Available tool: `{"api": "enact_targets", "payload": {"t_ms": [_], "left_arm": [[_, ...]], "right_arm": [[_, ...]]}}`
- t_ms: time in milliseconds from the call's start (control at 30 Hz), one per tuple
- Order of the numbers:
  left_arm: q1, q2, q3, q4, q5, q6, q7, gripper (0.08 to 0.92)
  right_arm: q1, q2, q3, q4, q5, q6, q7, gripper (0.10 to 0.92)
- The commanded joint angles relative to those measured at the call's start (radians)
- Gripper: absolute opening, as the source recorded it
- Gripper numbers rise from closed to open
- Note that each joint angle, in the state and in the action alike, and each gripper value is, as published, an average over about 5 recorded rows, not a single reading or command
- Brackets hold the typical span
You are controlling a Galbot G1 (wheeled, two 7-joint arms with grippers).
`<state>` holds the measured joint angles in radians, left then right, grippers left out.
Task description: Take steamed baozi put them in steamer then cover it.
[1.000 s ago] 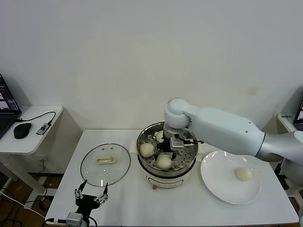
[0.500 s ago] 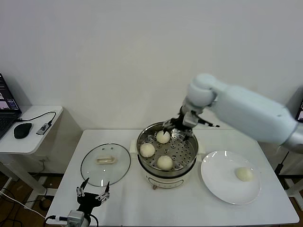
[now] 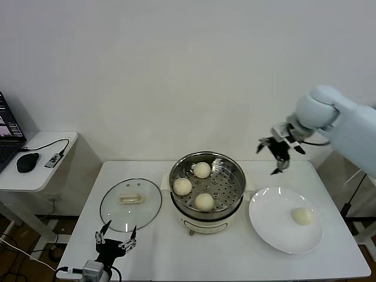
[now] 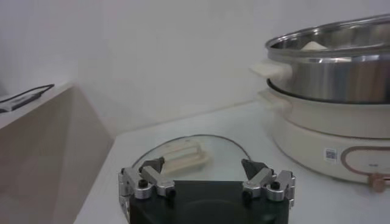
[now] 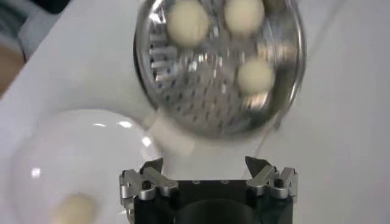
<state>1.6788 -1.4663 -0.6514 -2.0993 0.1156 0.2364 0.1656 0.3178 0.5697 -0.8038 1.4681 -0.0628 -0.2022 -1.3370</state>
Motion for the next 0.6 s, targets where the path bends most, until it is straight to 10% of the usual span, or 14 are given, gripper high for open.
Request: {"api": "enact_targets", "payload": {"t_ms": [33,600], "left_arm": [[0.017,0.004,-0.003,-0.003,-0.001,0.001,-0.002,0.823],[0.049,0.014,0.003,0.006,0.018,0.005,0.003,0.823]], "right_arm": [[-0.312,-0.114,0.210,-0.051,-0.115,-0.123,0.021,0.823],[-0.596,-0.076,0.399,-0.143,-0.283,-0.037,0.074,0.823]]}}
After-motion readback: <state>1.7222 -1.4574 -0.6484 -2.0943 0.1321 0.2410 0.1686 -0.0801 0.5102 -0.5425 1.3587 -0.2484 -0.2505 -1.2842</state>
